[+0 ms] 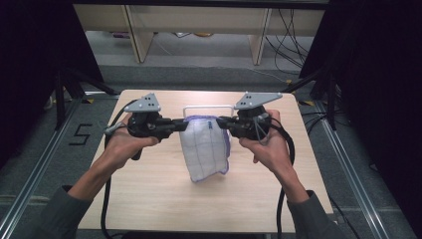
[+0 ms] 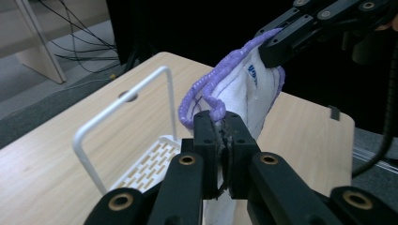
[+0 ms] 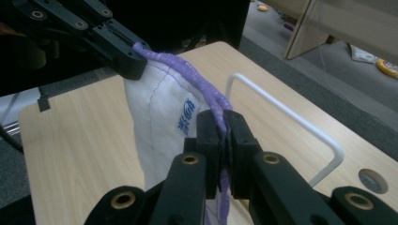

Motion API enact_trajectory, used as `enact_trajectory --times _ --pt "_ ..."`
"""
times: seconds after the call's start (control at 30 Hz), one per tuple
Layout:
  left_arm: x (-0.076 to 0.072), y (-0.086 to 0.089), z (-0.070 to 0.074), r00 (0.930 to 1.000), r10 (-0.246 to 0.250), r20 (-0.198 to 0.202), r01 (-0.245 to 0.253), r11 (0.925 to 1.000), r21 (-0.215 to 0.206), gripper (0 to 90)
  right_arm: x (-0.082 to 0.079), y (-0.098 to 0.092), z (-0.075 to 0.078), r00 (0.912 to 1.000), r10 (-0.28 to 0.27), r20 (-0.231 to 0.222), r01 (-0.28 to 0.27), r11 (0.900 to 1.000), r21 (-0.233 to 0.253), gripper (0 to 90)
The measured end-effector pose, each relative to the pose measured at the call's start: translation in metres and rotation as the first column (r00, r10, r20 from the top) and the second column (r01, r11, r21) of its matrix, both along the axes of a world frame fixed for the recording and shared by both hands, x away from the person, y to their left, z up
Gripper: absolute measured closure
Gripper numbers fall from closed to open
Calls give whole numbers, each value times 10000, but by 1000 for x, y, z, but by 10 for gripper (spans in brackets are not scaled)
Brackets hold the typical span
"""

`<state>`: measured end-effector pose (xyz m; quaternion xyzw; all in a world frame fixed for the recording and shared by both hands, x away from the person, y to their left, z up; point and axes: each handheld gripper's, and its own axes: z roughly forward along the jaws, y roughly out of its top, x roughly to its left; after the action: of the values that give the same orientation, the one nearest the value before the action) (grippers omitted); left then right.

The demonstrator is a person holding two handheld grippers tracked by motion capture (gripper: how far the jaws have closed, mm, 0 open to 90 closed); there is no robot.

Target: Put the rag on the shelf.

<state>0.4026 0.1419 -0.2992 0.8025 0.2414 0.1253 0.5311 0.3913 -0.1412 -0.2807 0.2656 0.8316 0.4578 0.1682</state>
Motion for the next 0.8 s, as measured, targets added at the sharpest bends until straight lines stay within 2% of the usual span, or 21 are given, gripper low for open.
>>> enact_trajectory --times 0.03,0.17,0.27,0.3,0.33,0.37,0.43,0.47,0.5,0.6,0.63,0.73,0.77,0.8 --pt "3 0 3 10000 74 49 -74 10000 3 853 4 0 2 9999 14 163 -13 10000 -24 862" --pt "15 -2 14 9997 168 203 -168 9999 -33 852 15 -1 11 9996 -236 164 233 9996 180 863" --pt "24 -1 21 9994 326 131 -324 9994 -148 852 22 -3 15 9993 -349 96 346 9989 317 863" --pt "27 -1 23 9993 355 145 -353 9993 -140 853 25 -3 16 9992 -331 237 325 9991 262 863" --pt "29 -1 24 9990 405 163 -404 9992 -63 853 27 -3 17 9992 -354 172 349 9989 307 863" --pt "32 -2 26 9991 399 174 -399 9992 -52 853 30 -3 18 9992 -342 225 335 9990 305 863" --pt "38 -3 28 9984 548 159 -548 9985 -6 853 33 -2 20 9985 -552 25 550 9976 416 862" --pt "41 -4 29 9983 562 130 -562 9984 31 853 37 -2 21 9988 -447 216 439 9983 382 863" --pt "44 -5 30 9979 635 130 -635 9980 14 853 38 -1 22 9981 -620 63 617 9971 438 862" --pt "51 -7 32 9974 715 101 -715 9974 46 853 47 -2 27 9976 -646 240 637 9973 366 863" --pt "53 -7 32 9973 724 148 -725 9973 66 853 47 -1 27 9970 -764 99 758 9961 446 862" --pt "61 -9 35 9954 937 190 -937 9956 39 852 55 -2 31 9971 -754 142 747 9960 481 862" --pt "64 -9 37 9947 1006 229 -1008 9949 73 852 58 -2 33 9966 -774 297 761 9961 441 862" --pt "66 -9 38 9946 1003 263 -1003 9950 -32 853 60 -1 34 9958 -899 180 889 9948 501 862"
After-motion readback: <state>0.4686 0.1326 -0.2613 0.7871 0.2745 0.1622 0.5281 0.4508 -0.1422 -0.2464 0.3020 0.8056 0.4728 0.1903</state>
